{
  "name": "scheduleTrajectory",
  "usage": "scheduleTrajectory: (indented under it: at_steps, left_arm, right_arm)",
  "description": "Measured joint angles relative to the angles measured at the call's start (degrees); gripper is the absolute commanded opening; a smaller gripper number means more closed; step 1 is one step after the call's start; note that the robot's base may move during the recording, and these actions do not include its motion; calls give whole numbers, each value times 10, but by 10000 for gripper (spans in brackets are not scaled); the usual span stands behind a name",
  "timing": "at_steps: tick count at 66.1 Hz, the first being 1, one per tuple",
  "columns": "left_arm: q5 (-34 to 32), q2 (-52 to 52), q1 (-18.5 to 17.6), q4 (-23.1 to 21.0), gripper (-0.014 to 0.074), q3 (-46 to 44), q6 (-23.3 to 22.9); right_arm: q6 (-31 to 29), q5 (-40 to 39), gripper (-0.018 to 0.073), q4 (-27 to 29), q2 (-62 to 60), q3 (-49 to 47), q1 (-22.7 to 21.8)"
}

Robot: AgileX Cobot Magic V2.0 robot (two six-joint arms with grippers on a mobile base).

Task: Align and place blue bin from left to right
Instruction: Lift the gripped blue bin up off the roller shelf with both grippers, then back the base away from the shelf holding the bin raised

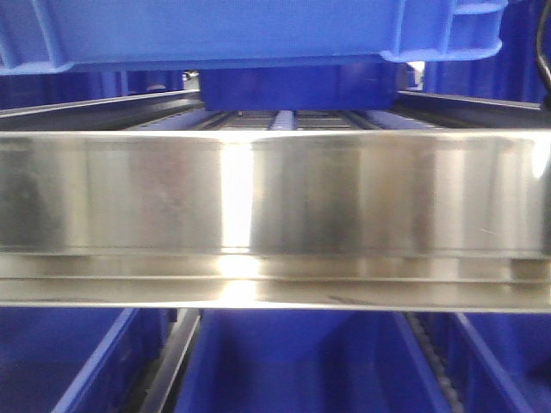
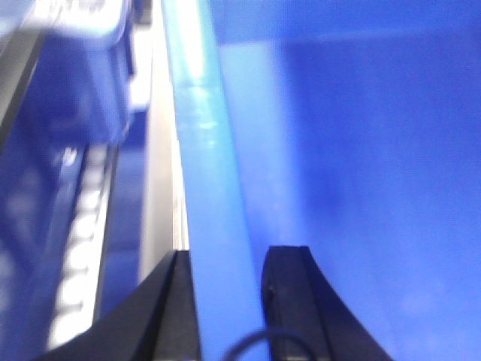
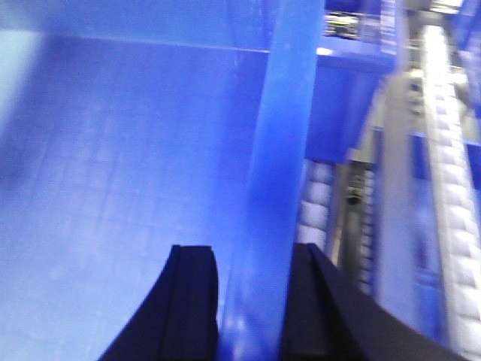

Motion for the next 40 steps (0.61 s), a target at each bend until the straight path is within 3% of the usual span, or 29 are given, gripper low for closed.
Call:
scheduleTrajectory:
  at_steps: [40]
  left_arm:
    - [-12, 0, 0, -2, -111, 0, 1]
  right_arm:
    - [2, -3, -153, -3, 0, 0, -2]
